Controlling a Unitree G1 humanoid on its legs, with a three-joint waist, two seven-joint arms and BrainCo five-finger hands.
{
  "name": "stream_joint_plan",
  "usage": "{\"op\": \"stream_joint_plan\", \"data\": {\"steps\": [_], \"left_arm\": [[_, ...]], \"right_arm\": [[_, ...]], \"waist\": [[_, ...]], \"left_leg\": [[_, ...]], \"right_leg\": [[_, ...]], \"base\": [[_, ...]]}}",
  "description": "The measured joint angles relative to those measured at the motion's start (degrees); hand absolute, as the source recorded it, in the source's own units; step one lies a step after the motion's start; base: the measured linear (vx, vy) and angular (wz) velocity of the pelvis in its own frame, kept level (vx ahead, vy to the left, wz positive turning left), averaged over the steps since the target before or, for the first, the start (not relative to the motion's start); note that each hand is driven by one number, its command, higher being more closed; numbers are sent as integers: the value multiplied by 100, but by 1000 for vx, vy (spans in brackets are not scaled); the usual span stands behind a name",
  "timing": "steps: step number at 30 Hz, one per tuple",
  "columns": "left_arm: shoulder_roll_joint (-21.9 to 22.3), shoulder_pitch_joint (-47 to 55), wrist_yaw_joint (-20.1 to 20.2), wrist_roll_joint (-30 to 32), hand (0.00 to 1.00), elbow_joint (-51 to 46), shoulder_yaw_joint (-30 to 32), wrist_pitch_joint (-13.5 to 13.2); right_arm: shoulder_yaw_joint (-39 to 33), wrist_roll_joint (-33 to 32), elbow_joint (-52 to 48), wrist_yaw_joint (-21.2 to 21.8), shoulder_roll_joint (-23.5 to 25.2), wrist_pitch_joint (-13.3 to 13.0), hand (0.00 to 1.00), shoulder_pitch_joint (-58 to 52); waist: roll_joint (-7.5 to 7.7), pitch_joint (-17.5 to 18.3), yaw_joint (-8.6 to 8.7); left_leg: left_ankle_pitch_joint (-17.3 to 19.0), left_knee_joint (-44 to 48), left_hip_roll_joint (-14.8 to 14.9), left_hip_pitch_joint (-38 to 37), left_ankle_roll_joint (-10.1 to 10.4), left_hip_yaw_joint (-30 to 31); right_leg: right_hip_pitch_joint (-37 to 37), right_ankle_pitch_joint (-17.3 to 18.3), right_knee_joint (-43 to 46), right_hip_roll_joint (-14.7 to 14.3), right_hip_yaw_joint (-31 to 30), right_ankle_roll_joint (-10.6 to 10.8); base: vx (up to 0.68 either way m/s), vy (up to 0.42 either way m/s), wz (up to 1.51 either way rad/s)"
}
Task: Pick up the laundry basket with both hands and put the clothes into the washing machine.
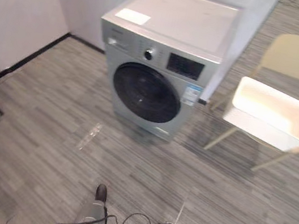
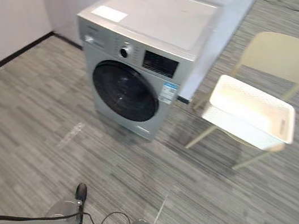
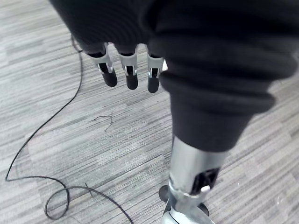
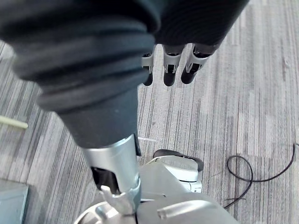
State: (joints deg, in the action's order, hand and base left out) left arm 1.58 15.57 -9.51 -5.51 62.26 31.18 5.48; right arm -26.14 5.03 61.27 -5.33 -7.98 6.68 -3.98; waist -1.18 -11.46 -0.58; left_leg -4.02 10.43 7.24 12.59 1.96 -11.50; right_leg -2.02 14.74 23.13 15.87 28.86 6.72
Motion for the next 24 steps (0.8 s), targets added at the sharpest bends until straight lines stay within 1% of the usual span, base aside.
{"op": "stream_joint_plan", "data": {"steps": [1, 2, 3, 4, 5, 6, 7, 8, 10, 11, 12, 13, 14, 15, 16, 17, 18, 19, 20, 21, 22, 23, 24], "left_arm": [[53, -17, 1, -23, 0, -68, 1, -2], [114, -17, -1, -81, 0, -143, -25, -16], [87, -94, 3, -104, 0, -148, -85, -33], [-5, -192, -1, -117, 0, -156, -203, -70], [-17, -215, -4, -117, 0, -156, -233, -74], [-51, -267, -5, -115, 0, -157, -320, -86], [-128, -323, -14, -114, 0, -157, -356, -90], [-151, -334, -15, -108, 0, -155, -379, -90], [-292, -460, -29, -104, 0, -154, -661, -92], [-341, -490, -31, -105, 0, -156, -735, -92], [-403, -536, -29, -103, 0, -236, -881, -96], [-420, -559, -27, -98, 0, -331, -959, -116], [-419, -587, -27, -97, 0, -356, -1007, -125], [-413, -608, -20, -43, 0, -409, -1087, -123], [-431, -609, -9, 16, 0, -450, -1138, -119], [-452, -608, -8, 19, 0, -470, -1154, -113], [-527, -609, -7, 20, 0, -524, -1196, -103], [-554, -615, -6, 23, 0, -537, -1241, -106], [-645, -680, -8, 74, 0, -534, -1257, -101], [-672, -712, -5, 123, 0, -522, -1237, -98], [-631, -709, -5, 134, 0, -493, -1199, -95], [-595, -698, -3, 139, 0, -485, -1158, -67], [-512, -691, -4, 187, 0, -487, -1067, -44]], "right_arm": [[-1, 3, -64, -20, -8, 5, 0, -3], [4, 61, -172, -27, -22, 20, 0, -20], [16, 159, -166, -19, -17, 42, 0, 15], [29, 216, -131, -21, -3, 79, 0, 97], [41, 217, -102, -31, 13, 91, 0, 134], [115, 218, 5, -57, 22, 98, 0, 227], [264, 218, 44, -118, 47, 98, 0, 346], [317, 218, 45, -126, 62, 98, 0, 374], [627, 212, 42, -116, 82, 78, 0, 498], [705, 212, 39, -116, 114, 73, 0, 538], [804, 210, 37, -107, 199, 53, 0, 620], [809, 211, 35, -99, 293, 11, 0, 704], [831, 211, 31, -93, 320, -23, 0, 731], [912, 185, 1, -84, 343, -37, 0, 749], [922, 197, -85, -83, 341, -29, 0, 765], [924, 197, -131, -83, 341, -29, 0, 751], [926, 195, -184, -89, 346, -40, 0, 708], [923, 196, -170, -89, 357, -50, 0, 701], [909, 194, -147, -91, 366, -44, 0, 673], [853, 115, -181, -87, 408, -75, 0, 603], [726, 68, -208, -96, 422, -78, 0, 555], [654, -7, -257, -91, 442, -83, 0, 510], [512, -67, -434, -97, 504, -79, 0, 397]], "waist": [[-12, 2, 7], [-43, 3, -7], [-5, -4, -16], [-34, 15, -62], [-22, 7, -81], [11, -13, -109], [116, -42, -127], [136, -50, -125], [282, -101, -119], [309, -87, -129], [361, -51, -146], [365, -34, -162], [318, -25, -161], [295, -9, -124], [238, 21, -108], [267, 11, -101], [335, -23, -50], [332, -62, -9], [426, -74, 30], [456, -94, 43], [461, -102, 39], [452, -108, 35], [432, -116, 29]], "left_leg": [[13, 184, -35, 63, 5, -126], [87, 230, -135, 49, -4, -286], [18, -20, -218, 28, -87, -242], [-170, -416, -265, -28, -139, -277], [-223, -496, -276, -46, -171, -291], [-270, -611, -334, -58, -192, -260], [-223, -637, -435, -65, -256, -260], [-207, -629, -458, -63, -279, -258], [95, -331, -649, -35, -398, -251], [207, -229, -700, -3, -421, -249], [427, -7, -800, 34, -454, -246], [604, 105, -886, 7, -514, -231], [650, 126, -891, -14, -535, -203], [702, 130, -899, -67, -551, -76], [731, 115, -934, -233, -586, 83], [766, 111, -985, -327, -616, 192], [821, 102, -1010, -499, -699, 503], [862, 103, -1021, -544, -753, 692], [900, 142, -1017, -608, -771, 1083], [937, 125, -997, -697, -749, 1449], [1025, 133, -997, -816, -726, 1750], [1086, 160, -993, -872, -712, 1883], [1202, 203, -965, -989, -680, 2147]], "right_leg": [[5, 6, 0, 31, 67, 12], [24, 16, -17, 49, 149, 78], [19, -17, -95, 48, 160, 154], [91, -184, -472, -76, 177, 187], [115, -239, -587, -114, 171, 193], [210, -336, -863, -187, 163, 220], [305, -412, -1081, -186, 132, 241], [330, -412, -1103, -175, 123, 242], [423, -417, -1116, -23, -14, 248], [451, -416, -1095, 28, -12, 251], [492, -379, -1018, 156, -13, 303], [516, -407, -750, 272, -24, 238], [429, -465, -478, 323, -72, 147], [158, -673, 263, 429, -239, -172], [-126, -958, 1118, 546, -550, -502], [-249, -1200, 1536, 585, -747, -598], [-531, -1833, 2270, 521, -1274, -475], [-675, -1649, 2622, 393, -1527, -327], [-967, -1024, 3129, 34, -1791, -377], [-1225, -661, 3261, -271, -1846, -374], [-1458, -484, 3130, -434, -1836, -359], [-1562, -454, 2962, -473, -1824, -366], [-1700, -458, 2400, -533, -1836, -362]], "base": [[-33, 78, 89], [-8, 66, 74], [20, 69, 81], [27, 28, 54], [68, 21, 40], [124, 53, 19], [124, 53, 17], [155, 74, 17], [173, 88, 17], [214, 116, 14], [262, 98, 12], [199, 66, 12], [193, 66, 25], [185, 89, 43], [299, 132, 53], [277, 99, 85], [286, 48, 93], [276, -36, 141], [311, -95, 154], [285, -139, 180], [222, -131, 146], [225, -145, 137], [243, -173, 110]]}}
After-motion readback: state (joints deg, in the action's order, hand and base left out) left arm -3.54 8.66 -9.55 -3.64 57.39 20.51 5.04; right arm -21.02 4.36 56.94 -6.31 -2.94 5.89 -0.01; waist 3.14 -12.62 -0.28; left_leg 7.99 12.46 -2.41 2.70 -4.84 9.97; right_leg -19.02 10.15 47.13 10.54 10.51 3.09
